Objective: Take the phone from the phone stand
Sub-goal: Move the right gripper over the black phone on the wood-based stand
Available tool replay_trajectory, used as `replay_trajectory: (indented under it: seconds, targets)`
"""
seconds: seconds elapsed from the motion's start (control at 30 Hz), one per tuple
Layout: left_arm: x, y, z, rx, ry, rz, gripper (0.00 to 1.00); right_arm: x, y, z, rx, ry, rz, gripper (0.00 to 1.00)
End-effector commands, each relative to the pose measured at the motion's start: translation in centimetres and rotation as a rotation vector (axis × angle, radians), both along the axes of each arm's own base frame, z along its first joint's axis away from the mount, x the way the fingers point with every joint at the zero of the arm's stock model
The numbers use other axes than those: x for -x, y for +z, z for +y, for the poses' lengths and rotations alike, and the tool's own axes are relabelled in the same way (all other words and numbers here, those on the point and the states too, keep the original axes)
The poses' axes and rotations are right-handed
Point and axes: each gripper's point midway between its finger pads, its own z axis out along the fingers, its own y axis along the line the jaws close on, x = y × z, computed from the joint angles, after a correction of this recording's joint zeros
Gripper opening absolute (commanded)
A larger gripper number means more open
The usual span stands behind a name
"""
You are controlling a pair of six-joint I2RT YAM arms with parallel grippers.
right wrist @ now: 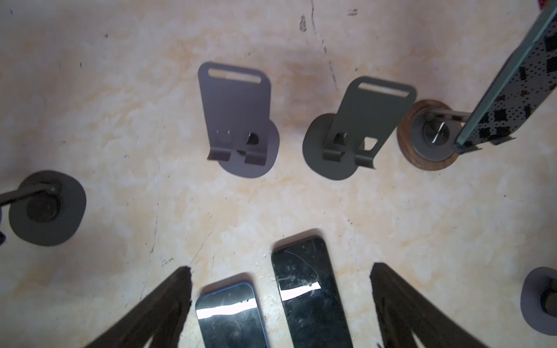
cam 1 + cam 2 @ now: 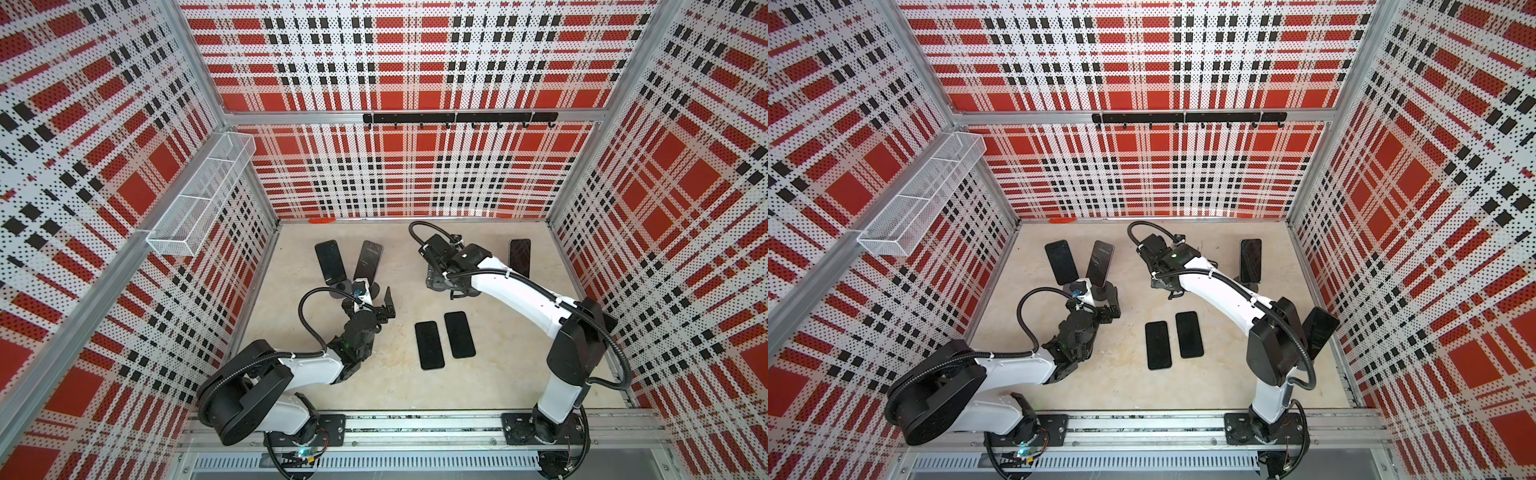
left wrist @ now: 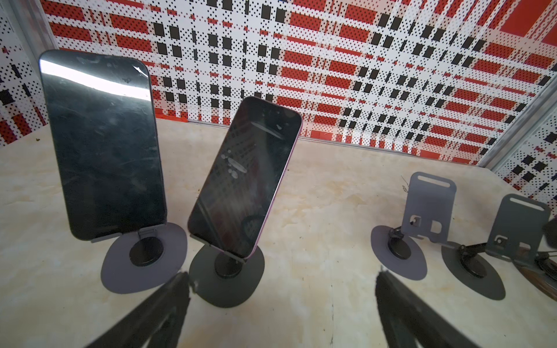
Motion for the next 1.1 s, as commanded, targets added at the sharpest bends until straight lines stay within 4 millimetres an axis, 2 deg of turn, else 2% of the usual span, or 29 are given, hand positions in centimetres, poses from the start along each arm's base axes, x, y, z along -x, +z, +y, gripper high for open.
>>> replay_trajectory:
  seconds: [0.0,0.2,0.3,0.37,0.47,0.5,0.6,0.73,0.87,1.07]
  targets:
    - [0.0,0.0,-0.4,0.005,-0.010,-0.003,0.98,-1.1,4.4,-2.3,-0.034,-0.053,-0.146,0.96]
    - [0.2,0.4,0.0,0.003,0.001,-0.014,0.98,-2.0,7.1,-5.8,-0.017,-0.035,-0.293,1.00]
    - [0.1,0.4,0.2,-0.004,0.012,-0.015,0.98,-1.7,8.6,-7.2,0.028,-0.009,-0.375,1.00]
    - [0.1,0.4,0.1,-0.006,0.009,-0.015,0.98,-1.4,9.4,-7.3,0.071,0.056,-0.396,1.00]
    - [0.2,0.5,-0.1,-0.001,-0.001,-0.017,0.98,-0.8,10.1,-9.0,0.151,0.028,-0.415,1.00]
    - [0.2,0.5,-0.1,-0.001,-0.001,-0.017,0.98,-0.5,10.3,-9.5,0.174,0.029,-0.413,1.00]
    - [0.2,0.5,-0.2,-0.001,-0.001,-0.016,0.98,0.2,10.1,-8.7,0.146,0.138,-0.413,1.00]
    - [0.3,0.5,-0.2,0.001,-0.006,-0.017,0.98,0.6,10.3,-9.2,0.074,0.146,-0.419,1.00]
    - [0.3,0.5,-0.3,-0.003,-0.006,-0.016,0.98,0.4,10.2,-10.9,0.053,0.125,-0.422,1.00]
    - [0.3,0.6,0.0,-0.019,0.012,-0.022,0.98,-1.4,9.7,-14.3,0.045,0.122,-0.401,1.00]
